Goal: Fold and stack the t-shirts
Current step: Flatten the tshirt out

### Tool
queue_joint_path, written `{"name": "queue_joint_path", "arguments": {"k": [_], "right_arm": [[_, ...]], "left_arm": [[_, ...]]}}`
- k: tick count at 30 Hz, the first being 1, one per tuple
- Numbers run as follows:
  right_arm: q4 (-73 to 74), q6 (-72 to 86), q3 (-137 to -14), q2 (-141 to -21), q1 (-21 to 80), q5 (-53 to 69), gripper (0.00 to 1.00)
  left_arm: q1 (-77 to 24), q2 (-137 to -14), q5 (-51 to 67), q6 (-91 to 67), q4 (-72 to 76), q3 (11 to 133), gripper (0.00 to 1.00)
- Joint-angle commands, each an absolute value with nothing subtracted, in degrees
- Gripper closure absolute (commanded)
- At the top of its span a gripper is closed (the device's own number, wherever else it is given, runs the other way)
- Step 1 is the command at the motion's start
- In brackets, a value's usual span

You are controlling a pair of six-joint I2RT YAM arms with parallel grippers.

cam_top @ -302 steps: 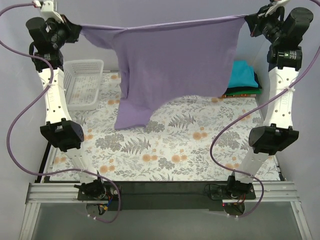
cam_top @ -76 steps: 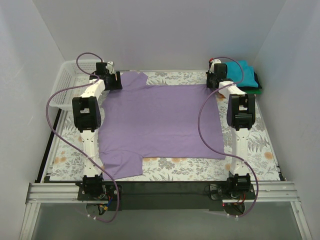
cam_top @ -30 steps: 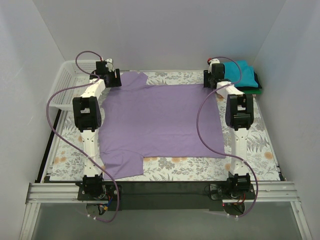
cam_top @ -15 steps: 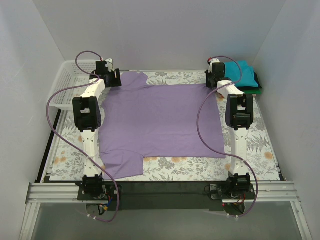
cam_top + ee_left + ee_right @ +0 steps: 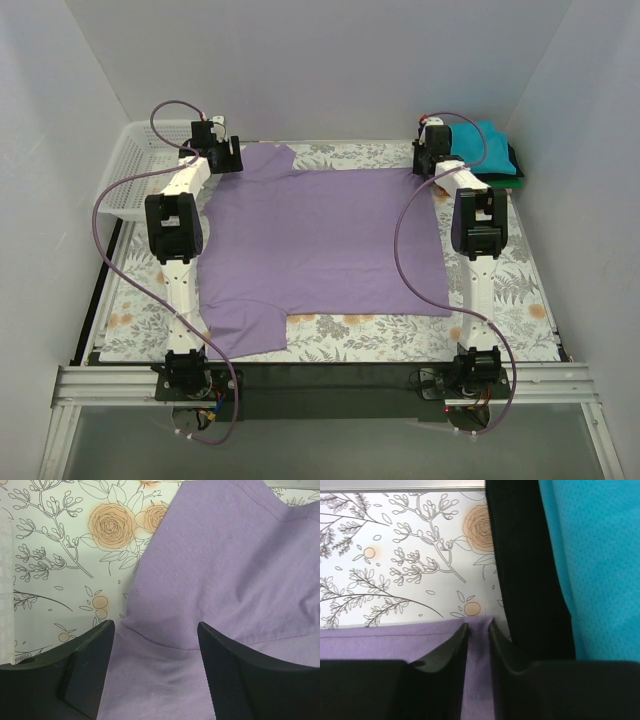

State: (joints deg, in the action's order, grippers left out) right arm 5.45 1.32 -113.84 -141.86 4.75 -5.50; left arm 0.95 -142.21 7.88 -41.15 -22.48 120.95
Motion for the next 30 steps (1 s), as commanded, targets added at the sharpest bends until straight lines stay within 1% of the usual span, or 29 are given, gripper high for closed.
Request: {"name": "queue_joint_path", "arguments": {"k": [1,3,4,7,10,12,13,14,17,19,22,23,25,26,29,30], "right_arm": [[5.27,6.41,-115.05,-141.51,4.48,-9.67,0.68],[5.62,8.07,-114.87,-140.80,4.40,-9.41,0.59],[5.89,8.69,-114.87,-140.71,4.39,-8.80,0.50],[6.77,10.81,-115.14,-140.54,3.87,-7.22,0.37],[6.94,11.07,-115.66,-141.24,3.78,-7.91,0.37],[6.77,10.72,-116.02,-142.20,3.78,-8.70,0.42],[6.85,10.81,-115.93,-142.47,3.78,-9.57,0.47],[6.68,11.07,-115.75,-142.64,3.69,-9.75,0.49],[6.33,10.90,-116.10,-143.44,3.69,-9.50,0.53],[6.24,10.46,-116.45,-143.61,3.78,-8.53,0.53],[6.15,8.97,-116.89,-143.79,4.30,-7.56,0.59],[6.15,8.18,-117.24,-143.96,4.57,-7.65,0.63],[6.24,7.12,-117.60,-144.23,5.09,-7.74,0.65],[6.24,6.60,-117.86,-144.23,5.36,-7.73,0.68],[6.06,6.24,-117.77,-144.23,5.54,-7.82,0.84],[5.80,5.89,-117.60,-144.05,5.62,-6.78,0.95]], "left_arm": [[1.14,-140.71,7.82,-41.13,-23.11,122.87,0.33],[1.14,-140.28,7.82,-41.04,-23.20,122.52,0.33],[1.06,-140.19,7.91,-41.13,-23.20,122.26,0.33],[1.14,-140.19,8.00,-41.31,-23.29,121.99,0.33],[1.14,-140.27,8.09,-41.31,-23.29,122.17,0.33],[1.06,-140.19,7.82,-41.05,-23.29,122.08,0.33],[1.14,-140.19,7.56,-40.96,-23.38,122.08,0.33],[1.14,-140.10,7.38,-40.70,-23.47,122.08,0.33],[1.14,-139.75,6.94,-40.08,-23.64,121.82,0.33],[1.06,-139.66,6.86,-39.99,-23.64,121.90,0.33],[1.05,-140.10,6.59,-40.08,-23.64,122.60,0.33],[1.14,-140.27,6.59,-40.25,-23.82,122.78,0.33],[1.05,-140.19,6.50,-40.25,-23.82,122.87,0.33],[1.14,-140.19,6.33,-40.17,-23.91,122.87,0.33],[1.14,-140.19,5.98,-39.90,-24.08,122.87,0.33],[1.14,-140.27,5.98,-39.99,-24.08,122.70,0.33]]}}
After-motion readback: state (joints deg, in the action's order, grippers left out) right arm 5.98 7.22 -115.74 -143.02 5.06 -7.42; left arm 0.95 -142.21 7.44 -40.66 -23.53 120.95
